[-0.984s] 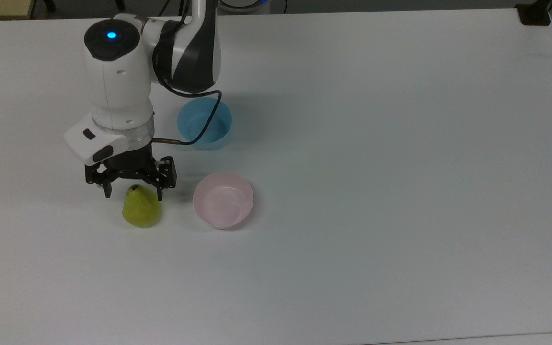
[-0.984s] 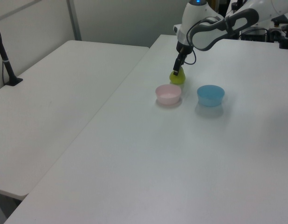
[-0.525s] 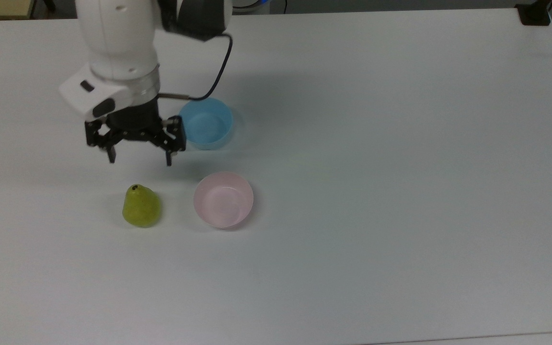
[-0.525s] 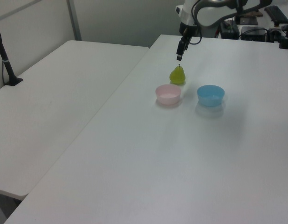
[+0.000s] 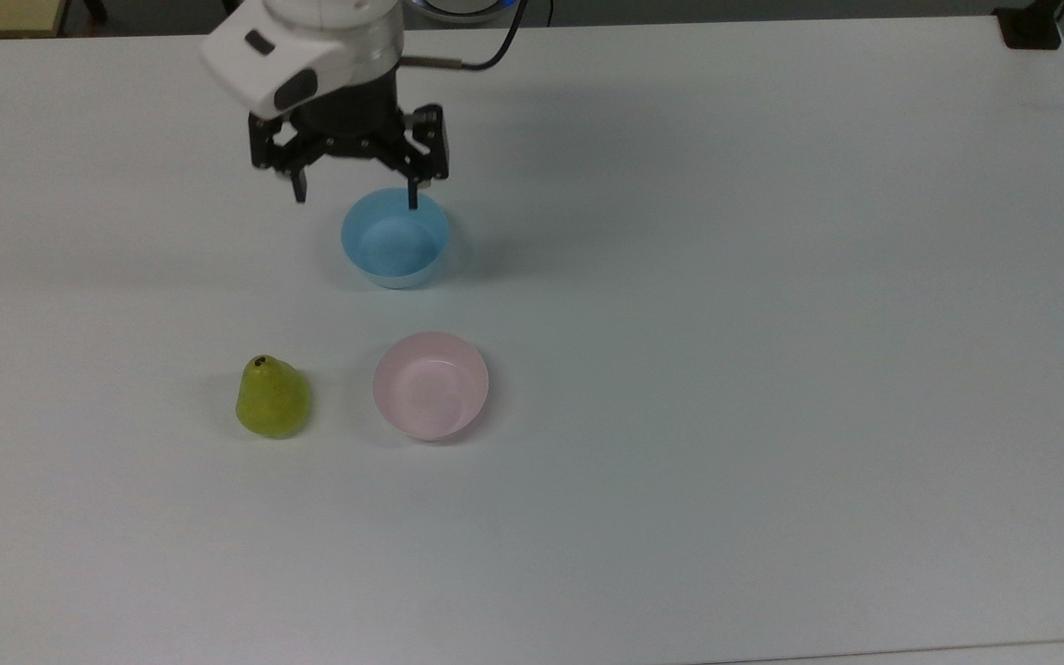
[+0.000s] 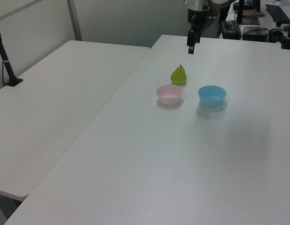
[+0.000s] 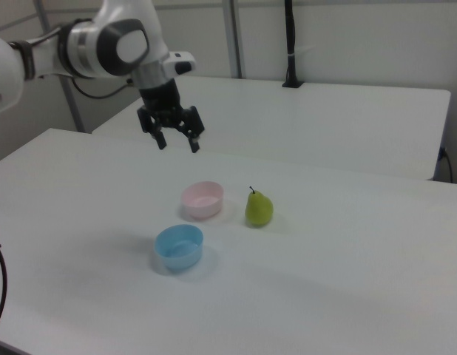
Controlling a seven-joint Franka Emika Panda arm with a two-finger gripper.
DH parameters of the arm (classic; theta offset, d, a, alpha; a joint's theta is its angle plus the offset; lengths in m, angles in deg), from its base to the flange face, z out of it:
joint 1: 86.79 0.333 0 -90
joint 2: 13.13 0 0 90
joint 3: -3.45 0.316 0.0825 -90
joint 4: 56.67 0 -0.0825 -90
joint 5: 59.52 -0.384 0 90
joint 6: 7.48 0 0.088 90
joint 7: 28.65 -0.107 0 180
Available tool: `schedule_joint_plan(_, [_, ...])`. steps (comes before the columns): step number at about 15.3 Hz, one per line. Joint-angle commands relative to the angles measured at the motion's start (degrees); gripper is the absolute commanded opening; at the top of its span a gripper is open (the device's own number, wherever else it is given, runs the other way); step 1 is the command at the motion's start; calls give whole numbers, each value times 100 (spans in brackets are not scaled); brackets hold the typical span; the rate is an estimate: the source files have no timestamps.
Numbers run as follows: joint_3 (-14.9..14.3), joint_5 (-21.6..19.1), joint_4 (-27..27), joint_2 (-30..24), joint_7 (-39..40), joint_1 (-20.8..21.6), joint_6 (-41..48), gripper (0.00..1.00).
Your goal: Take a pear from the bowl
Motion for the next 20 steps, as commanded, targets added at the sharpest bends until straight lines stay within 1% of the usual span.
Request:
schedule_joint_plan(1, [-56,-14,203,-456,-373,236,525,100])
schedule_joint_plan(5, [-100,-15,282,-737,-724,421,808,100])
schedule_joint_plan(9, [-91,-41,598,-1106,-787,430,913,100])
schedule_joint_plan(11, [-91,-84,616,-1142,-787,430,1071,100])
schedule_joint_plan(13, [-100,-216,616,-1195,-787,395,1168,100])
schedule_joint_plan(15, [-108,-531,607,-1212,-787,325,1151,100])
schedule_joint_plan(20, [-108,-551,590,-1204,-769,263,1151,100])
